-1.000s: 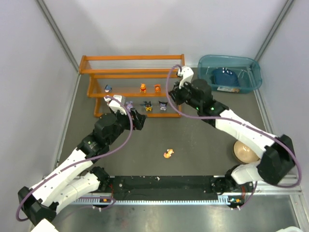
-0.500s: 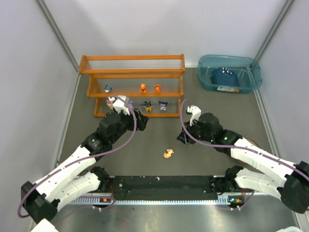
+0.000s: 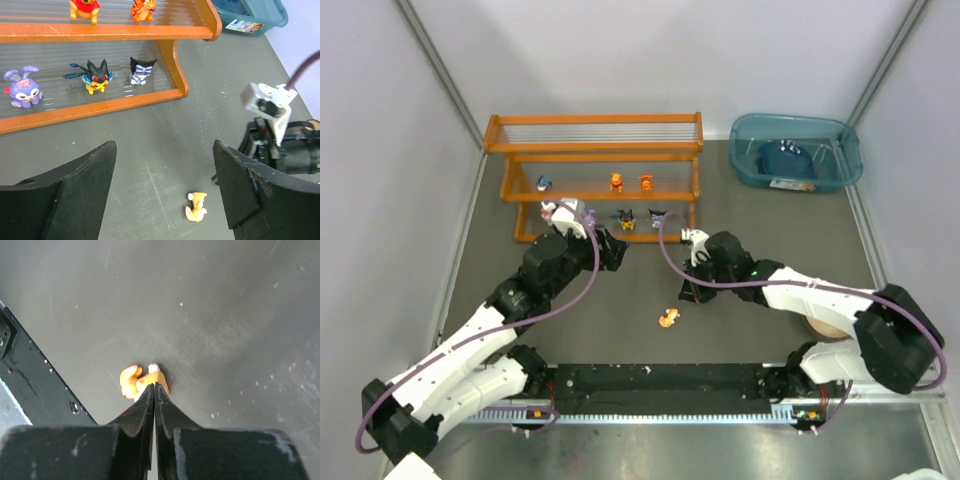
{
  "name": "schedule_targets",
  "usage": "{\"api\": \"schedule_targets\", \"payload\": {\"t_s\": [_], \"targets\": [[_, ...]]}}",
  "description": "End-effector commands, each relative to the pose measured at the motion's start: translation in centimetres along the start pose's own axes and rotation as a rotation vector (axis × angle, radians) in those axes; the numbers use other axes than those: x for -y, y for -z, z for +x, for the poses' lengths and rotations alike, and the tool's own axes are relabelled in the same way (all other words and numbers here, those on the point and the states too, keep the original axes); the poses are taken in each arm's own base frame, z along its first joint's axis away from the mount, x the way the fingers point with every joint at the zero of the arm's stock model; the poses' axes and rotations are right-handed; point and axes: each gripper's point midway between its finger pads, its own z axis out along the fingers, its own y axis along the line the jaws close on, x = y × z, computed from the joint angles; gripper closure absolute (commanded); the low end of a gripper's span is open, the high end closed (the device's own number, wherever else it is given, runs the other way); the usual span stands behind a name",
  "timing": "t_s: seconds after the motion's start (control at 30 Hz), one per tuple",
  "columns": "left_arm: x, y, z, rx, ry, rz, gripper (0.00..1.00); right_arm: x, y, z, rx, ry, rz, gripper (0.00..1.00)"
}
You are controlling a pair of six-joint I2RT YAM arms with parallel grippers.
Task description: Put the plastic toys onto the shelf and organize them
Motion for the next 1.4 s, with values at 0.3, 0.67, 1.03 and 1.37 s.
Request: {"api": "schedule_targets", "payload": {"t_s": [0.3, 0.67, 1.03, 1.37], "targets": [[-0.5, 1.2, -1.6, 0.076, 0.017, -0.022, 0.16, -1.6, -5.5, -2.5, -0.002, 0.044, -0.097, 1.0], [-0.7, 1.3, -1.5, 0.081, 0.022, -0.031, 0.16, -0.3, -6.4, 1.0, -0.086, 0.058, -0.002, 1.0], [-0.5, 1.2, -1.2, 0.068, 0.018, -0.017, 0.15, 2.0, -5.1, 3.8, -0.129, -0.027, 0.139, 1.0], [-0.5, 1.2, -1.3, 0.069, 0.019, -0.018, 0.15, 0.4, -4.5, 6.2, -0.188, 0.005, 0.125, 1.0]]}}
